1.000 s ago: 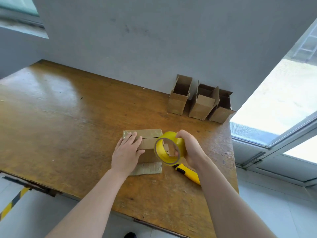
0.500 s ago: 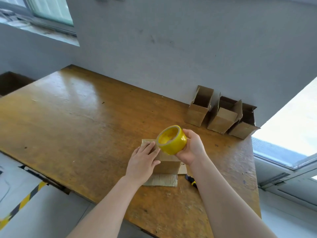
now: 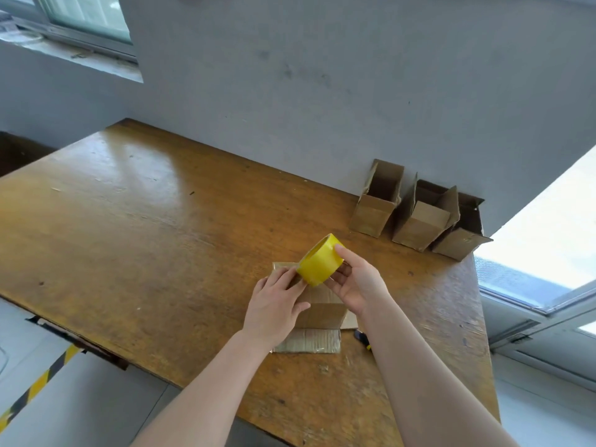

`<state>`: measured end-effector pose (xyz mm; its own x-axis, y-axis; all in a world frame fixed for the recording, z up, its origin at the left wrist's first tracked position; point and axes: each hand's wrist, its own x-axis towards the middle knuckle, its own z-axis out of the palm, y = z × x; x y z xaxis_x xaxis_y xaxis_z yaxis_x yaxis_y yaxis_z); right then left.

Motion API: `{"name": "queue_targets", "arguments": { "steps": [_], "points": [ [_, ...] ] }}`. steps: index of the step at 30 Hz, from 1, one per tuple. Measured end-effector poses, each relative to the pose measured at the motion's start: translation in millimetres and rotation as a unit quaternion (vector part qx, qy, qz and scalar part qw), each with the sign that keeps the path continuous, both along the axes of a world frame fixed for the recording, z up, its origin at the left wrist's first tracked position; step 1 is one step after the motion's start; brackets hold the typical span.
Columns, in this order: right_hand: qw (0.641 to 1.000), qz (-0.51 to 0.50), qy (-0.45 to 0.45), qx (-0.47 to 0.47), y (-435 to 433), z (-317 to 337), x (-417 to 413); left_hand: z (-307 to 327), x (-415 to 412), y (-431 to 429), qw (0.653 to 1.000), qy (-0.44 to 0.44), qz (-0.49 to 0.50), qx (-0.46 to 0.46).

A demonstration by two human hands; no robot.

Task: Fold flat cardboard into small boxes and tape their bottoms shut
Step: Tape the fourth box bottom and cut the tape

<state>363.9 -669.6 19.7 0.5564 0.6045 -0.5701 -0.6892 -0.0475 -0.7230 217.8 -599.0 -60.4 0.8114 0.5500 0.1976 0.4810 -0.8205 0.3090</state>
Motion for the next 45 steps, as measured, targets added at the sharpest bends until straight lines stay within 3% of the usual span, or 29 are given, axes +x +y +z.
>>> {"name": "queue_targets", "arguments": {
  "steps": [3,5,8,11,13,16,21,23,27,31,35,37,39,41,45],
  "points": [
    [0.967,0.047,-0.231,-0.091,1.0,-1.4,3.5,2.5,-0.2,-0.3,1.000,-0.005,-0.004,0.008],
    [0.898,0.128,-0.412,-0.089,2.5,2.5,5.8,3.2,0.5,-1.2,1.000,-0.010,-0.001,0.012],
    [0.753,0.269,-0.595,-0.080,7.6,10.2,14.5,4.5,2.1,-0.3,1.000,-0.008,0.004,0.013],
    [0.618,0.385,-0.672,-0.138,14.5,20.4,30.8,3.9,2.5,0.8,1.000,-0.013,0.009,0.009],
    [0.579,0.434,-0.667,-0.175,15.7,26.5,41.5,3.3,2.9,0.5,1.000,-0.011,0.012,0.000],
    [0.596,0.437,-0.651,-0.175,12.4,32.9,43.7,2.5,5.4,0.3,1.000,-0.008,0.019,-0.004],
    [0.732,0.358,-0.574,-0.081,7.2,27.1,27.6,-0.7,7.6,1.6,0.999,0.015,0.026,-0.010],
    [0.767,0.290,-0.568,-0.076,6.4,22.0,25.3,-3.5,5.7,1.0,0.999,0.016,0.030,-0.023],
    [0.725,0.269,-0.619,-0.136,5.8,4.9,22.9,-10.5,-2.0,-5.2,0.998,0.045,0.037,-0.021],
    [0.729,0.281,-0.611,-0.133,9.8,-1.1,25.6,-14.1,-5.8,-17.7,0.995,0.044,0.087,-0.020],
    [0.706,0.309,-0.631,-0.089,17.5,0.6,18.3,-9.0,-6.5,-10.2,0.987,-0.015,0.065,-0.146],
    [0.690,0.324,-0.642,-0.080,21.2,1.1,15.4,-1.5,-8.6,-3.9,0.945,-0.105,0.070,-0.301],
    [0.689,0.329,-0.641,-0.077,23.9,0.2,15.2,7.9,-9.0,0.1,0.871,-0.201,0.114,-0.432],
    [0.693,0.326,-0.638,-0.076,23.3,-1.8,15.4,18.9,-4.8,0.3,0.826,-0.265,0.175,-0.465],
    [0.695,0.323,-0.638,-0.079,21.0,-4.3,13.2,32.9,6.1,-0.9,0.833,-0.238,0.262,-0.425]
  ]
}}
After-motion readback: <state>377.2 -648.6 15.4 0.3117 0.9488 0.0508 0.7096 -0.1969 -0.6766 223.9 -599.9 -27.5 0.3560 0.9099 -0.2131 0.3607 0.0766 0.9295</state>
